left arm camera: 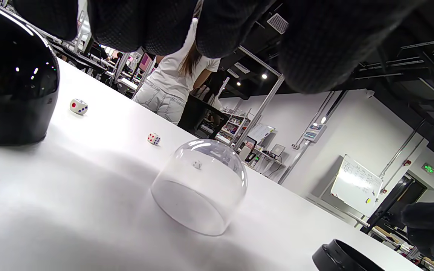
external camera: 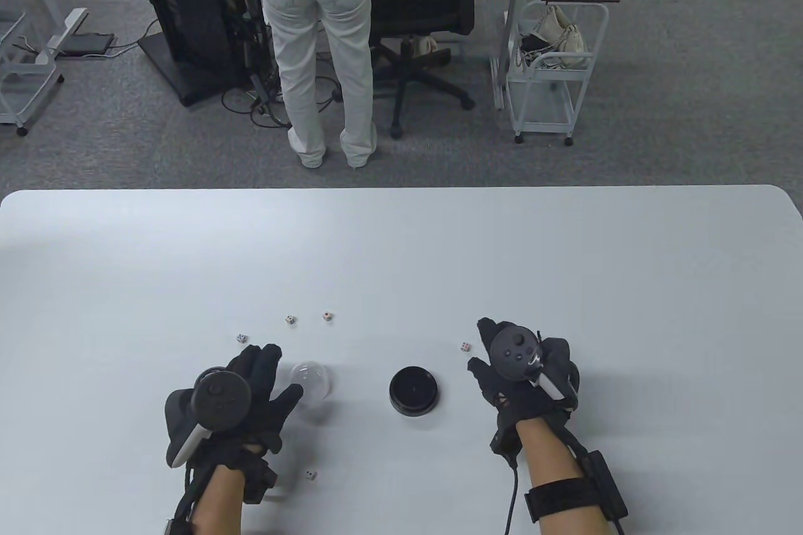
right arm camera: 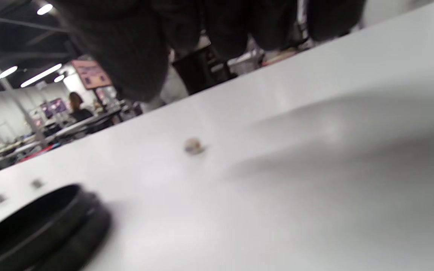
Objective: Shake dice in a dice shaker
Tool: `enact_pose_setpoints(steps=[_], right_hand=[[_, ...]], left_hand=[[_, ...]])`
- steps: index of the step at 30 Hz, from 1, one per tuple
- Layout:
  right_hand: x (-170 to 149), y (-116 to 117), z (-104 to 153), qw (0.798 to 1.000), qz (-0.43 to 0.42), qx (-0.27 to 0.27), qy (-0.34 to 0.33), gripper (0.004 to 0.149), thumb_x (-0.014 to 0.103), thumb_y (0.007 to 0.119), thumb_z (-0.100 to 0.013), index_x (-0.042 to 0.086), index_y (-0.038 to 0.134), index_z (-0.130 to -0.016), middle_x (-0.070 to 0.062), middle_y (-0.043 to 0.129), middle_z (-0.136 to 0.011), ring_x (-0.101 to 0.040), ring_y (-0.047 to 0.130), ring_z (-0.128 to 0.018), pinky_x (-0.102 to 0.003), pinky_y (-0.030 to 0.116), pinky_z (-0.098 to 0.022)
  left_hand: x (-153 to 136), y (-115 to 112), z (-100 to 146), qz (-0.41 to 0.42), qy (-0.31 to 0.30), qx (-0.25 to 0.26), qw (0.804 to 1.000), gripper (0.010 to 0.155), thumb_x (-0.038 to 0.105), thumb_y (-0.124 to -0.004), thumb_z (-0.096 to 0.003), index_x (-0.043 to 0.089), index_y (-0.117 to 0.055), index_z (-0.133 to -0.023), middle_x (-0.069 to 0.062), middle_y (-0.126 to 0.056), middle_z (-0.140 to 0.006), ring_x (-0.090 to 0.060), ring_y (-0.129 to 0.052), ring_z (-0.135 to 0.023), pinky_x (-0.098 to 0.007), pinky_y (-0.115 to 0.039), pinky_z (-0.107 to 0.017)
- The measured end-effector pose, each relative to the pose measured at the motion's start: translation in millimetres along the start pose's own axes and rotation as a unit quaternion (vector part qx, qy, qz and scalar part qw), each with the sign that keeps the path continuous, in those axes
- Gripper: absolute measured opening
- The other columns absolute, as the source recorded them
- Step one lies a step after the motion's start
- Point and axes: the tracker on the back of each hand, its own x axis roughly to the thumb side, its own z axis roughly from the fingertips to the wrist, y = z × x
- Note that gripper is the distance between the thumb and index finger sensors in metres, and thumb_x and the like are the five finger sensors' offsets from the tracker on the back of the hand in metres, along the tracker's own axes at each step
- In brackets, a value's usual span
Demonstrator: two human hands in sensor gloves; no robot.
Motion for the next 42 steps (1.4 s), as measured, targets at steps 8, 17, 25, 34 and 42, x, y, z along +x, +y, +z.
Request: enact_pose_setpoints(steps=[8, 17, 25, 34, 42], right_hand=[[-7.2, 12.0, -21.9, 0.998, 0.053, 0.011, 0.033, 0.057, 0.035, 0.083, -0.057, 0.021, 0.062, -0.108, -0.023, 0.059, -0.105, -0.051, 0.063, -0.094, -0.067, 0.06, -0.068], [17.6, 39.7, -49.3, 0.992, 0.113, 0.055, 0.026, 0.053, 0.037, 0.085, -0.056, 0.022, 0.07, -0.104, -0.019, 0.067, -0.098, -0.047, 0.07, -0.086, -0.065, 0.065, -0.066], [28.0, 46.8, -56.0, 0.988, 0.137, 0.066, 0.029, 0.042, 0.032, 0.083, -0.057, 0.023, 0.077, -0.097, -0.014, 0.076, -0.09, -0.041, 0.079, -0.08, -0.062, 0.07, -0.063], [46.8, 29.5, -23.5, 0.996, 0.01, 0.045, -0.077, 0.042, 0.03, 0.083, -0.057, 0.018, 0.077, -0.097, -0.015, 0.077, -0.087, -0.042, 0.079, -0.078, -0.062, 0.07, -0.061], [71.8, 47.8, 0.4, 0.985, 0.071, 0.082, -0.131, 0.041, 0.031, 0.082, -0.057, 0.023, 0.076, -0.097, -0.015, 0.074, -0.092, -0.042, 0.076, -0.082, -0.063, 0.068, -0.064]], left_hand=[[0.1, 0.3, 0.1, 0.0, 0.001, 0.0, 1.0, 0.075, 0.056, -0.076, -0.0526, 0.02, -0.046, -0.112, -0.027, -0.046, -0.114, -0.055, -0.05, -0.102, -0.071, -0.051, -0.066], [0.3, 0.6, 0.4, 0.002, -0.002, -0.002, 1.0, 0.075, 0.056, -0.076, -0.0526, 0.02, -0.047, -0.112, -0.027, -0.046, -0.114, -0.055, -0.05, -0.102, -0.071, -0.052, -0.065], [1.1, 0.4, 0.3, 0.002, -0.002, -0.006, 1.0, 0.075, 0.056, -0.076, -0.0527, 0.02, -0.048, -0.111, -0.027, -0.046, -0.114, -0.055, -0.049, -0.102, -0.071, -0.051, -0.065], [1.8, 0.6, 0.1, 0.004, -0.007, 0.0, 1.0, 0.074, 0.056, -0.076, -0.0526, 0.02, -0.048, -0.111, -0.027, -0.047, -0.114, -0.055, -0.05, -0.102, -0.071, -0.051, -0.066], [3.2, 0.0, 1.3, -0.005, -0.012, 0.0, 1.0, 0.074, 0.055, -0.076, -0.0525, 0.02, -0.049, -0.111, -0.026, -0.047, -0.114, -0.055, -0.05, -0.102, -0.071, -0.052, -0.065]])
